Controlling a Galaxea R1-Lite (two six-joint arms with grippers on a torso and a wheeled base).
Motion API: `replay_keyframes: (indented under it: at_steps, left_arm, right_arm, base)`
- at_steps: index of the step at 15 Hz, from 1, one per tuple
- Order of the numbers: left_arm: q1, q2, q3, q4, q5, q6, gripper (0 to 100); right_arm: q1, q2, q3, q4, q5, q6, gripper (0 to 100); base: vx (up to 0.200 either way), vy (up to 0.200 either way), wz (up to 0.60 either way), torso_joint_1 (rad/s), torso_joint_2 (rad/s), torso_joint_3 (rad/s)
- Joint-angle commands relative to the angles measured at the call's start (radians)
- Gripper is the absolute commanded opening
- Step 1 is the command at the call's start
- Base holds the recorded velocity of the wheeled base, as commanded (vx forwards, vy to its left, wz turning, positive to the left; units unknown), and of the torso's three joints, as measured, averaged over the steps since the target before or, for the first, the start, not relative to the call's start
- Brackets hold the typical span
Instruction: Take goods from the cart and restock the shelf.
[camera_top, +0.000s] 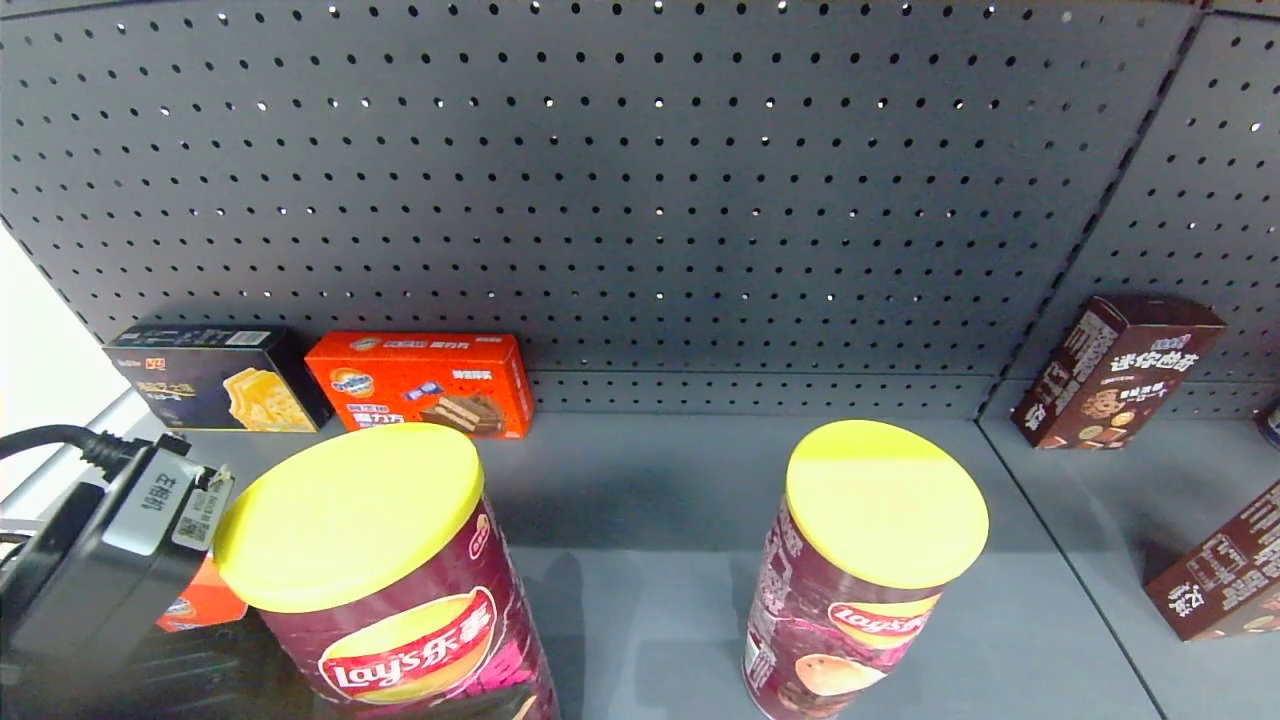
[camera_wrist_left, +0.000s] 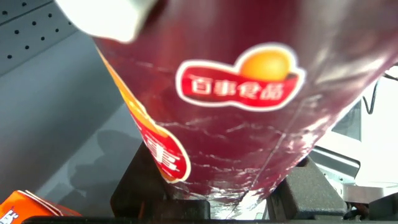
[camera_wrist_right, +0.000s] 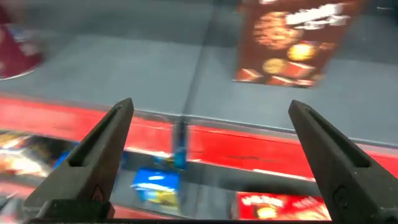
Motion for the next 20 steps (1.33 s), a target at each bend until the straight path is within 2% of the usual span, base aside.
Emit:
replay_keyframes:
  at_steps: [1, 2, 4, 5, 6, 7, 8, 9, 10, 11, 12, 20]
  left_arm:
    - [-0.001, 0.007, -0.002, 0.000, -0.003, -0.001, 0]
    - [-0.001, 0.007, -0.005, 0.000, -0.003, -0.001, 0]
    - [-0.001, 0.015, -0.005, 0.000, -0.003, -0.001, 0]
    - [0.001, 0.016, -0.006, 0.000, -0.003, -0.001, 0]
    - [0.001, 0.015, -0.008, 0.000, -0.003, -0.001, 0]
    - [-0.001, 0.018, -0.011, 0.000, -0.004, -0.001, 0]
    - [-0.001, 0.018, -0.011, 0.000, -0.004, -0.001, 0]
    - [-0.005, 0.021, -0.011, 0.000, -0.004, -0.001, 0]
    - [-0.005, 0.030, -0.009, 0.000, -0.003, -0.002, 0]
    - [-0.001, 0.036, -0.012, 0.000, -0.003, -0.002, 0]
    - [-0.001, 0.039, -0.014, 0.000, -0.003, -0.002, 0]
    - [0.001, 0.042, -0.022, 0.000, 0.000, -0.001, 0]
  right_arm:
    - [0.001, 0.000, 0.000, 0.008, 0.115, -0.004, 100]
    - [-0.001, 0.000, -0.002, 0.011, 0.101, -0.001, 100]
    - [-0.001, 0.000, 0.004, -0.004, -0.072, 0.002, 100]
    - [-0.001, 0.000, 0.012, -0.023, -0.106, -0.007, 100]
    - [0.001, 0.000, 0.026, -0.056, -0.079, -0.050, 100]
    - [0.002, 0.000, 0.023, -0.052, 0.046, -0.088, 100]
    - [0.002, 0.000, 0.023, -0.052, 0.056, -0.088, 100]
    - [0.001, 0.000, 0.016, -0.026, 0.147, -0.081, 100]
    - [0.001, 0.000, 0.016, -0.027, 0.095, -0.065, 100]
    - [0.001, 0.000, 0.021, -0.036, -0.042, -0.009, 100]
    - [0.001, 0.000, 0.027, -0.050, -0.080, 0.008, 100]
    - [0.001, 0.000, 0.032, -0.030, -0.065, 0.083, 100]
  base:
    - [0.000, 0.000, 0.00, 0.000, 0.00, 0.000]
    - [0.000, 0.000, 0.00, 0.000, 0.00, 0.000]
    - [0.000, 0.000, 0.00, 0.000, 0.00, 0.000]
    - [0.000, 0.000, 0.00, 0.000, 0.00, 0.000]
    - [0.000, 0.000, 0.00, 0.000, 0.00, 0.000]
    - [0.000, 0.000, 0.00, 0.000, 0.00, 0.000]
    - [0.000, 0.000, 0.00, 0.000, 0.00, 0.000]
    - [0.000, 0.000, 0.00, 0.000, 0.00, 0.000]
    - [0.000, 0.000, 0.00, 0.000, 0.00, 0.000]
    - [0.000, 0.000, 0.00, 0.000, 0.00, 0.000]
    - [0.000, 0.000, 0.00, 0.000, 0.00, 0.000]
    - [0.000, 0.000, 0.00, 0.000, 0.00, 0.000]
